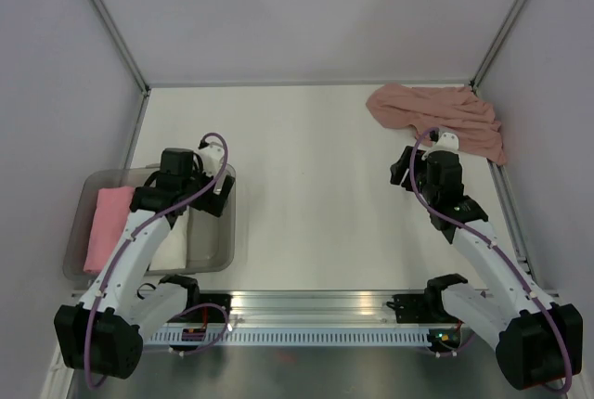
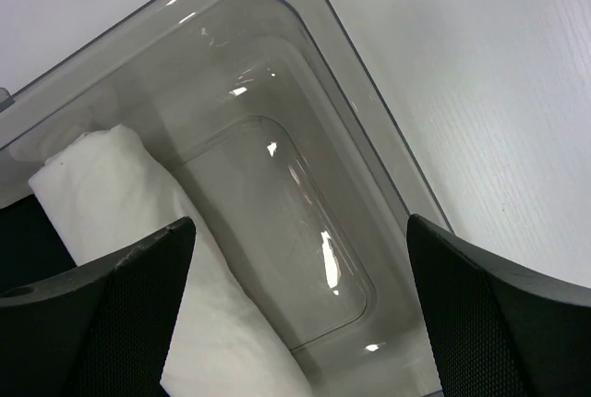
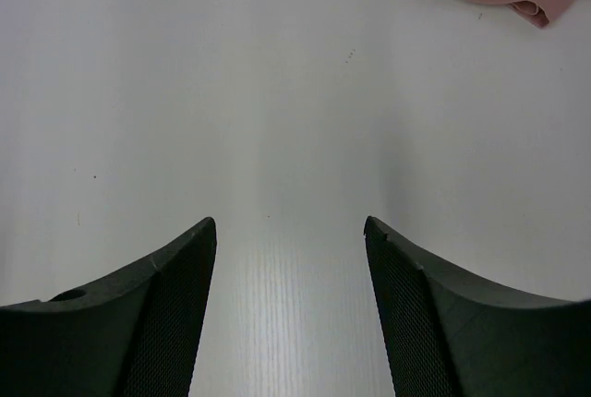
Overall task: Roll the t-shirts
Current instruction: Grab a tshirt with the right arm
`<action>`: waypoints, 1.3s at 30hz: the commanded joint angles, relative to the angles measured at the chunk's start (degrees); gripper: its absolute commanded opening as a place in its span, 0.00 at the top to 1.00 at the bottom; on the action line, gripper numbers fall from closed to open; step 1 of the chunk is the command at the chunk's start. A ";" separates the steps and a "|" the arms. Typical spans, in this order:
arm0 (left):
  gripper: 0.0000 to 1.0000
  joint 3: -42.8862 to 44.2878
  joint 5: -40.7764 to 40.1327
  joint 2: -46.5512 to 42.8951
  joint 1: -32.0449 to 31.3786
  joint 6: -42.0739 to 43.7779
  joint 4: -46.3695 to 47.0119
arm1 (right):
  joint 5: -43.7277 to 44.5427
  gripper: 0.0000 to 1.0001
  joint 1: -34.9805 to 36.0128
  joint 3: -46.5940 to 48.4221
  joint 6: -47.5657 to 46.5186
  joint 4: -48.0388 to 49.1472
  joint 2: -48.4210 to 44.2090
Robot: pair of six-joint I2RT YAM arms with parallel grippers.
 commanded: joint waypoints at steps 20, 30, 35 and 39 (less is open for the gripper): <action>0.00 16.45 -14.13 13.05 -0.10 -5.53 -0.22 | 18.52 0.21 -14.20 58.25 -8.15 -23.58 61.31; 0.00 17.77 -20.02 14.10 -0.10 -1.92 -0.30 | 7.90 0.48 -14.29 73.47 -11.32 -26.84 78.21; 0.00 19.96 -19.76 15.25 -0.10 -1.66 -0.30 | 3.93 1.00 -12.80 70.24 -17.09 -23.95 75.15; 0.00 21.02 -19.76 16.13 -0.02 -1.40 -0.30 | 1.57 1.00 -8.06 68.82 -21.33 -22.70 67.87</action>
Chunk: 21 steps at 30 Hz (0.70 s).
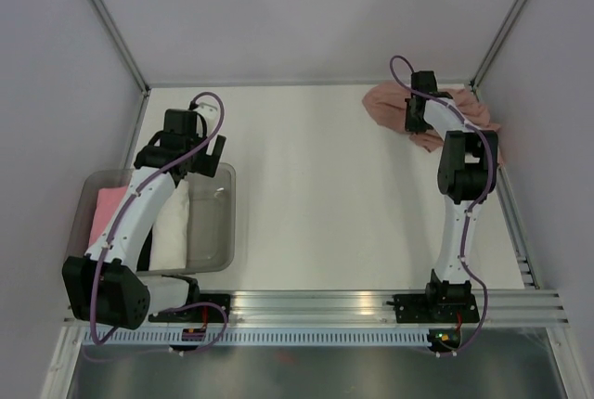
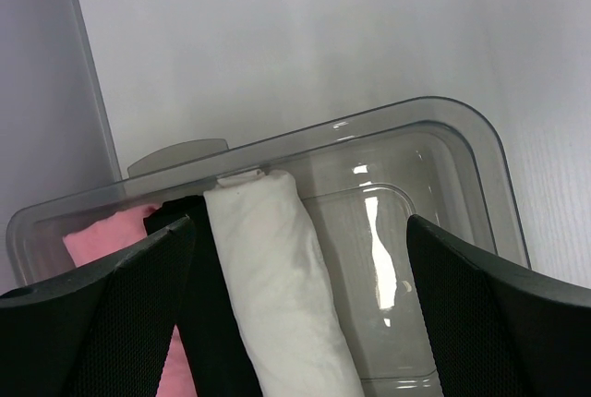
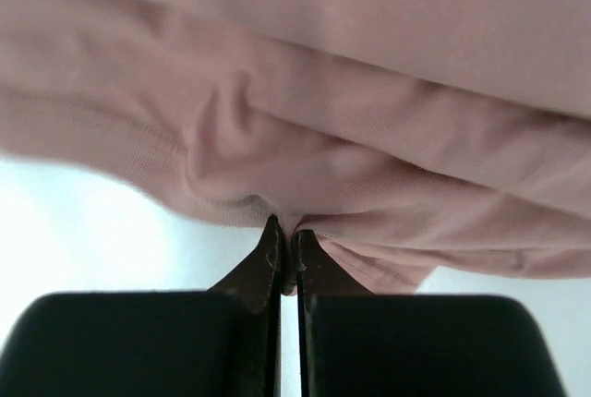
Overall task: Roll the t-shirts
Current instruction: Grab a tshirt with the right arm, then move the tshirt to the center of the board
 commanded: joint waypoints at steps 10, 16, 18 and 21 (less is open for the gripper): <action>0.00 5.88 -0.03 0.28 -0.10 3.09 -0.11 | -39.95 1.00 17.13 2.00 3.50 13.60 -33.41; 0.00 8.69 0.67 0.54 -0.10 5.28 -0.20 | -36.20 1.00 16.95 -3.18 10.82 15.11 -37.11; 0.00 9.14 2.24 0.55 -0.10 5.81 -0.46 | -36.55 1.00 16.43 -10.02 13.98 16.34 -38.25; 0.05 9.49 6.36 0.72 -0.10 6.69 -2.21 | -35.77 1.00 15.20 -19.78 15.58 16.61 -40.62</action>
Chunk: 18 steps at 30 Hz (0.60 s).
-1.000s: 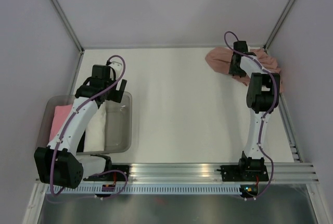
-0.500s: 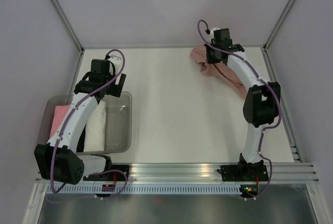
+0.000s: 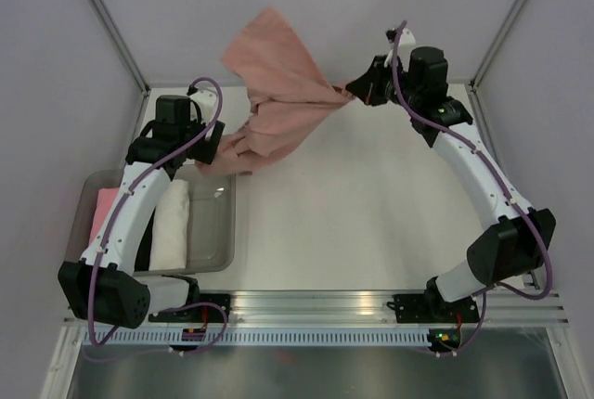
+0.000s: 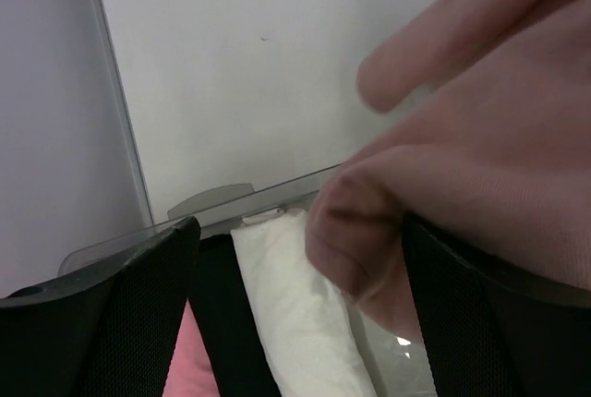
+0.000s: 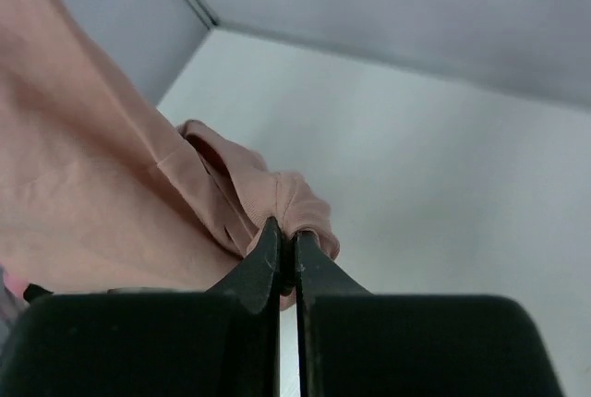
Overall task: Roll the t-shirts
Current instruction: Move the tshirt to the center of the board
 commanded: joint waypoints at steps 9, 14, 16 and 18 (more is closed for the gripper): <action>0.18 2.17 18.54 1.38 -0.72 2.56 -5.51 | 13.32 0.54 -15.71 -33.62 4.59 -6.20 -3.29; 0.24 1.21 19.71 3.93 -8.61 5.01 -7.45 | 18.63 0.38 -17.66 -29.76 0.28 -11.49 -2.13; 0.23 0.33 18.74 5.68 -12.92 6.33 -7.36 | 18.98 0.38 -17.31 -28.36 -0.42 -10.53 -3.19; 0.23 1.28 18.74 8.66 -15.38 6.69 -7.45 | 19.25 0.41 -16.43 -26.86 -0.86 -9.47 -2.93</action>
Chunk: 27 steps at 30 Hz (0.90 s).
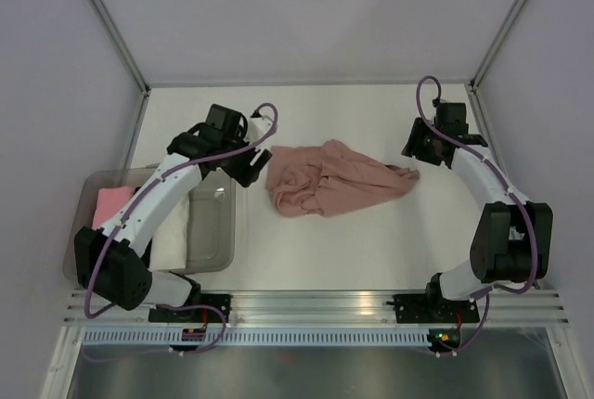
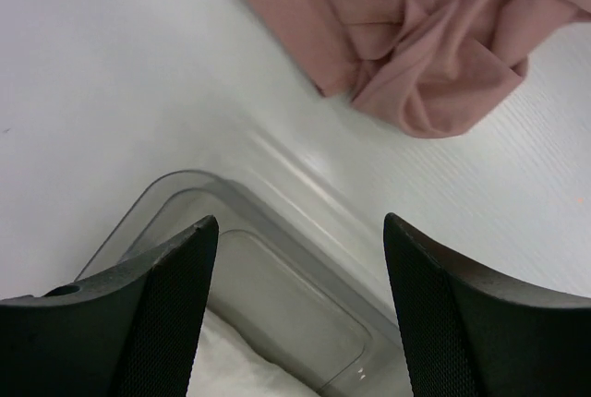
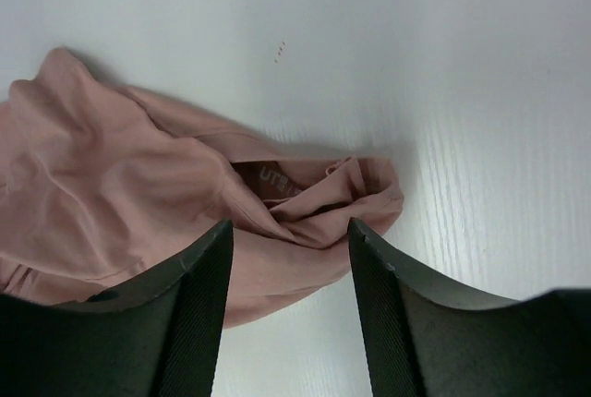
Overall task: Roll the t-shirts
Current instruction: Flatten the tshirt
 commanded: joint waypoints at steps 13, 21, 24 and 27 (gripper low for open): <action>0.19 6.74 5.99 21.13 -15.64 0.01 7.20 | -4.65 0.32 19.84 21.75 1.17 2.47 20.26; 0.47 6.13 -2.53 27.65 -15.55 -0.61 11.43 | -0.89 0.28 23.18 28.36 -0.05 -1.84 31.98; 0.63 4.64 -2.44 26.34 -15.55 -1.22 13.28 | 0.26 0.38 23.97 26.86 0.48 -0.43 32.68; 0.97 3.49 -4.02 24.14 -15.46 -1.49 15.74 | 2.37 0.79 23.98 27.65 0.83 -0.78 31.46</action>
